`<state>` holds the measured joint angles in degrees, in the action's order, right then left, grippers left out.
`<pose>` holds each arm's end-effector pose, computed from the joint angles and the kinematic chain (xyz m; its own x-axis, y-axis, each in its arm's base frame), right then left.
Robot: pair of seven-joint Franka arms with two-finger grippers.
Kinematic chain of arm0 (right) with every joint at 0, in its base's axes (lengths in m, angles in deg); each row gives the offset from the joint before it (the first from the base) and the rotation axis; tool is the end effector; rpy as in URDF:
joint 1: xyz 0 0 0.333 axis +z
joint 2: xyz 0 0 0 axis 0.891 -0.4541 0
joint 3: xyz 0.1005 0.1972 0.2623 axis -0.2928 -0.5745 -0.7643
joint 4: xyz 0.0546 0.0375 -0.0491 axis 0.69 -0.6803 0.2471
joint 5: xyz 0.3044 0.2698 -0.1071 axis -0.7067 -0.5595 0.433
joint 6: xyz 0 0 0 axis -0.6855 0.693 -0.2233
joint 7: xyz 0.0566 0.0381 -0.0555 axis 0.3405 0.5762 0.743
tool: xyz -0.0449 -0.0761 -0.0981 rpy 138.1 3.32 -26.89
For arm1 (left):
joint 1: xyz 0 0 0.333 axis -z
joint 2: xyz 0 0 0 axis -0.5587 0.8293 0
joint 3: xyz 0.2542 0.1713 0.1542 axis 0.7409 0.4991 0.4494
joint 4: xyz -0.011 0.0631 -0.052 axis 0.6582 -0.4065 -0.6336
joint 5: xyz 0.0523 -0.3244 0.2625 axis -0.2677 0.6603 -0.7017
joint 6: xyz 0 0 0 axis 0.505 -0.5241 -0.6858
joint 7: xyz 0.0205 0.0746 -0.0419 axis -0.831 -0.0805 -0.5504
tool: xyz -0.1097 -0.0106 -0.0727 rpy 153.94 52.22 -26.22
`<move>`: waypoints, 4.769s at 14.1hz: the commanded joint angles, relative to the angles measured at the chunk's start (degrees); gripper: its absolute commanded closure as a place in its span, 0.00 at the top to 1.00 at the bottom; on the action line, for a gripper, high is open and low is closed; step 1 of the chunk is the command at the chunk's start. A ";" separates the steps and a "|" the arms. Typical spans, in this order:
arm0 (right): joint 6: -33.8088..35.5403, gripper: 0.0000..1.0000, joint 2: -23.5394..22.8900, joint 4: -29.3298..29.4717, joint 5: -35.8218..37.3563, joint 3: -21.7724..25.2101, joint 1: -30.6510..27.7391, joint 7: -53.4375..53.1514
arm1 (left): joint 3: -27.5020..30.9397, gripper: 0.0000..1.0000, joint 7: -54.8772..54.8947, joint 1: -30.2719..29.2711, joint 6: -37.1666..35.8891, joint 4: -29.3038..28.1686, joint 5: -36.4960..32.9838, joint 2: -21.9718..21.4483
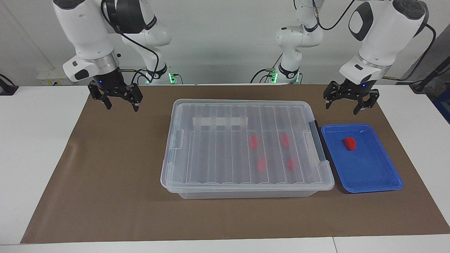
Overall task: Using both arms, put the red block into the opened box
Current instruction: 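Move the right gripper to the edge of the clear lid, then slide the clear lid away from the blue tray with the right gripper, then lower the left gripper onto the red block in the blue tray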
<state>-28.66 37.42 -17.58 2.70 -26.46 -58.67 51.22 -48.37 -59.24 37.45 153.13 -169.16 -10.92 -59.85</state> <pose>0.6138 0.0861 0.5669 0.9896 -0.1019 0.1015 -0.1015 -0.9948 -0.0092 0.6114 -0.0717 0.6037 0.9290 -0.3643 0.0651 -0.3649 -0.9311 -0.0037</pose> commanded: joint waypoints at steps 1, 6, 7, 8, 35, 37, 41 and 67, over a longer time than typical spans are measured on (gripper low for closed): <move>-3.49 0.99 -3.22 -0.49 0.36 -2.30 0.33 -1.23 | 0.11 1.00 0.15 -0.23 0.15 -2.08 0.32 -1.78; -8.85 0.99 -7.89 -0.67 0.54 -3.44 1.03 -2.46 | 0.11 1.00 0.15 -0.23 0.15 -2.08 0.32 -1.78; -9.55 0.99 -8.77 -0.58 0.54 -3.53 1.12 -2.46 | 0.11 1.00 0.15 -0.23 0.15 -2.08 0.32 -1.78; -10.87 0.99 -9.47 -0.67 0.54 -3.54 1.56 -2.63 | 0.11 1.00 0.15 -0.23 0.15 -2.08 0.32 -1.78; -5.25 1.00 -9.39 -2.07 2.30 11.31 1.39 37.68 | 0.11 1.00 0.15 -0.23 0.15 -2.08 0.32 -1.78; -5.25 1.00 -9.39 -2.07 2.12 12.98 1.21 42.51 | 0.11 1.00 0.15 -0.23 0.15 -2.08 0.32 -1.78; -5.34 1.00 -9.39 -2.07 1.42 15.36 0.77 50.09 | 0.11 1.00 0.15 -0.23 0.15 -2.08 0.32 -1.78; 16.02 1.00 1.33 9.70 1.42 1.48 -5.29 3.25 | 0.29 1.00 -4.33 -13.76 21.05 -20.53 -5.40 -2.32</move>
<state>-14.43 40.58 -10.72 4.68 -23.57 -62.50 55.63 -47.77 -63.06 25.27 170.12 -188.70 -14.91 -64.57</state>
